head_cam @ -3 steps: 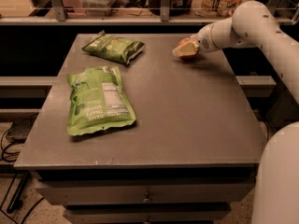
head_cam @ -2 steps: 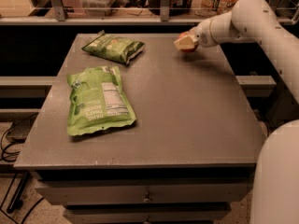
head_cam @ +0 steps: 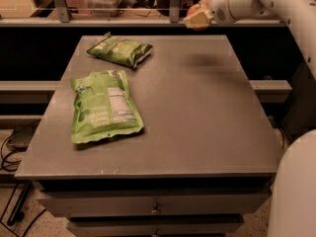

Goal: Pick apple

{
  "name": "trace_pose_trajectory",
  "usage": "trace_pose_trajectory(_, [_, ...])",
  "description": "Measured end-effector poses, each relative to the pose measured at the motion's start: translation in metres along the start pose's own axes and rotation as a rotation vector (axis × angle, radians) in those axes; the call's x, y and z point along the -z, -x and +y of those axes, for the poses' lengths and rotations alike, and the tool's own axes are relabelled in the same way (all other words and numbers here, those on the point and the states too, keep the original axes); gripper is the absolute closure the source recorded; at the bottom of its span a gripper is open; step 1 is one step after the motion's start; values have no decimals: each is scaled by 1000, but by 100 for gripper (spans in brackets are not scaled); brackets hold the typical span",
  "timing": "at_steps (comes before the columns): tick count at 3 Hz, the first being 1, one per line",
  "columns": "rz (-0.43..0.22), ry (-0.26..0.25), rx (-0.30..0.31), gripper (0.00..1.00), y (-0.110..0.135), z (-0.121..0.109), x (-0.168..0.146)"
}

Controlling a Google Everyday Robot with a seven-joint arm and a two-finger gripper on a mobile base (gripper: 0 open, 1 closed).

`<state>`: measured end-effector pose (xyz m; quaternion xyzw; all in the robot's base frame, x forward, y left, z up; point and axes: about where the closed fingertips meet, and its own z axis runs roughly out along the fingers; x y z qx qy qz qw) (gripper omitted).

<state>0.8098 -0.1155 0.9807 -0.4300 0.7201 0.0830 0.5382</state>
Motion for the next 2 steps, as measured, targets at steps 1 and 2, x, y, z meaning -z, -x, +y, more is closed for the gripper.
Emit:
trace_pose_trajectory(1, [-84, -44, 175, 100, 69, -10, 32])
trace_pose_trajectory(2, [-94, -51, 205, 100, 76, -12, 34])
